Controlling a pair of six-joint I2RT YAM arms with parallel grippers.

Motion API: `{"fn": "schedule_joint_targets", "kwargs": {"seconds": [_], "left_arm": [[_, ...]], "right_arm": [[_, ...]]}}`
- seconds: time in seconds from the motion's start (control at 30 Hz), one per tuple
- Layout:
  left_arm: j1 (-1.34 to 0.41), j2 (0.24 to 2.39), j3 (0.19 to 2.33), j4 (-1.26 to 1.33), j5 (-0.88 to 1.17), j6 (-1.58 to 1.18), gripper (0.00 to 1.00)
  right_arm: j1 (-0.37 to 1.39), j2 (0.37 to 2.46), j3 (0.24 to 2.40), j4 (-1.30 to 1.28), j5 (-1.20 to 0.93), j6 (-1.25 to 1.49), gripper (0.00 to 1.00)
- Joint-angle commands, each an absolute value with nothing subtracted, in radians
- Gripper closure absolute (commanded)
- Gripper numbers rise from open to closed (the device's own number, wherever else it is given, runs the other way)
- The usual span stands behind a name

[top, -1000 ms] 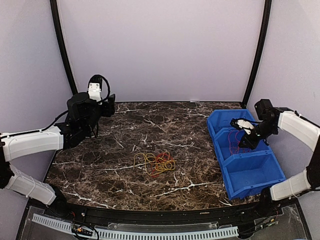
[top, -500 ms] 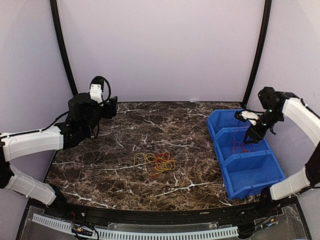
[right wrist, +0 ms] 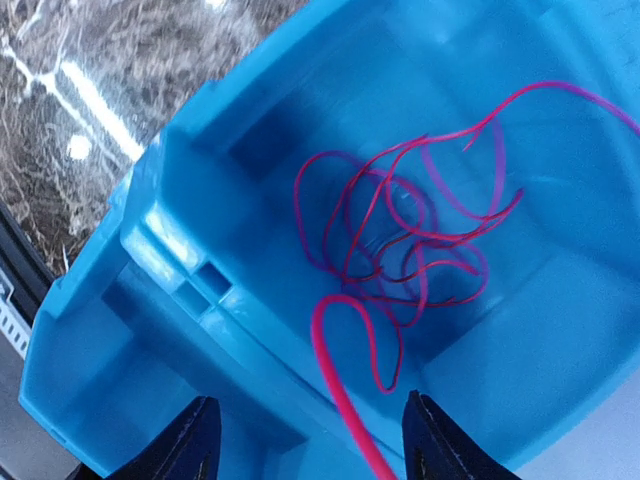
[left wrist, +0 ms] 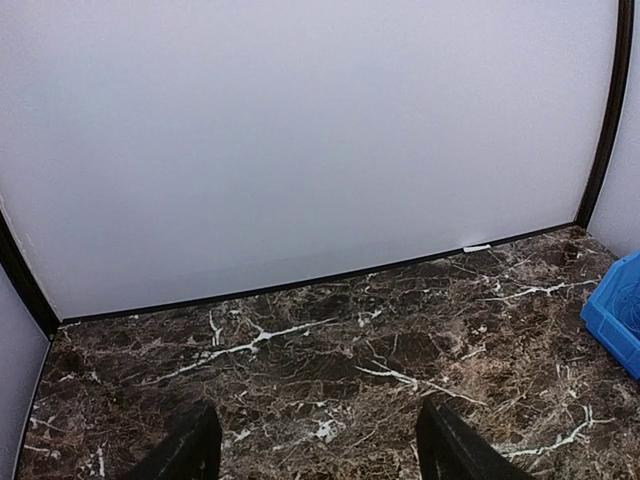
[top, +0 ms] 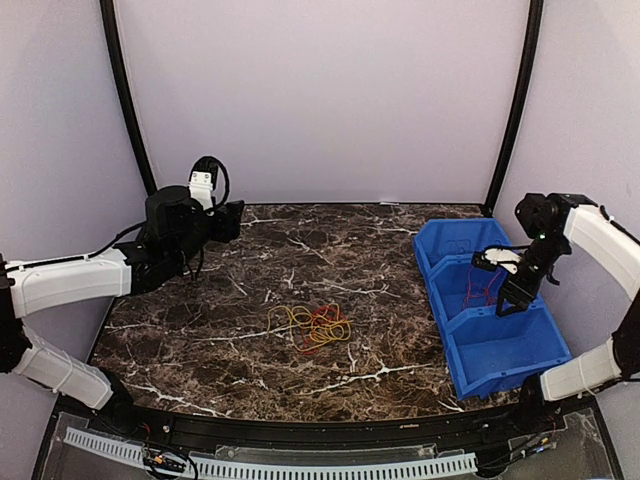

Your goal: Untangle the cables

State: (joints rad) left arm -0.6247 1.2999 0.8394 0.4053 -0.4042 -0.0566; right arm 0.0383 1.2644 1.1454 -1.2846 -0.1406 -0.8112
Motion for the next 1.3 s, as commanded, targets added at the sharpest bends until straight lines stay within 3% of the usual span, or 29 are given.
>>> {"fn": "schedule_joint_targets", "kwargs": {"seconds": [0.0,0.3,0.33,0.4,0.47,0.57,0.67,0.73,0.83,1.0,1.13,1.27], "left_arm": [[-0.623,1.307,0.875,0.391,-0.388,-0.075,0.3],[-0.623,1.318,0.885,0.373,-0.379,-0.083,0.3],[-0.623,1.317,0.886,0.374,-0.378,-0.083,0.3],[-0.623,1.32,0.888,0.371,-0.369,-0.086,0.3],[-0.623,1.325,0.892,0.366,-0.34,-0.087,0.3],[-0.624,1.327,0.889,0.372,-0.199,-0.094,0.32],[-0.632,1.348,0.884,0.414,0.017,-0.098,0.37],[-0.658,1.372,0.887,0.44,0.167,-0.105,0.39],[-0.756,1.412,0.875,0.519,0.318,-0.129,0.39],[-0.931,1.605,0.849,0.912,0.345,-0.308,0.38],[-1.039,1.865,1.003,1.171,0.347,-0.392,0.37],[-1.103,2.066,1.216,1.215,0.31,-0.425,0.37]], "right_arm": [[0.035,1.312,1.098,-1.355,-0.1,-0.841,0.34],[0.046,1.332,1.316,-1.361,-0.068,-0.823,0.29],[0.047,1.321,1.336,-1.36,-0.089,-0.828,0.24],[0.059,1.307,1.296,-1.347,-0.091,-0.832,0.21],[0.112,1.327,1.189,-1.326,0.044,-0.804,0.27],[0.117,1.314,1.254,-1.36,-0.069,-0.831,0.28],[0.12,1.216,1.423,-1.36,-0.309,-0.882,0.16],[0.131,1.17,1.336,-1.299,-0.26,-0.909,0.09],[0.167,1.234,1.253,-1.351,-0.124,-0.927,0.21],[0.161,1.146,1.321,-1.359,-0.384,-0.998,0.15],[0.164,1.179,1.316,-1.36,-0.372,-0.965,0.16],[0.167,1.185,1.269,-1.359,-0.303,-0.962,0.2]]}}
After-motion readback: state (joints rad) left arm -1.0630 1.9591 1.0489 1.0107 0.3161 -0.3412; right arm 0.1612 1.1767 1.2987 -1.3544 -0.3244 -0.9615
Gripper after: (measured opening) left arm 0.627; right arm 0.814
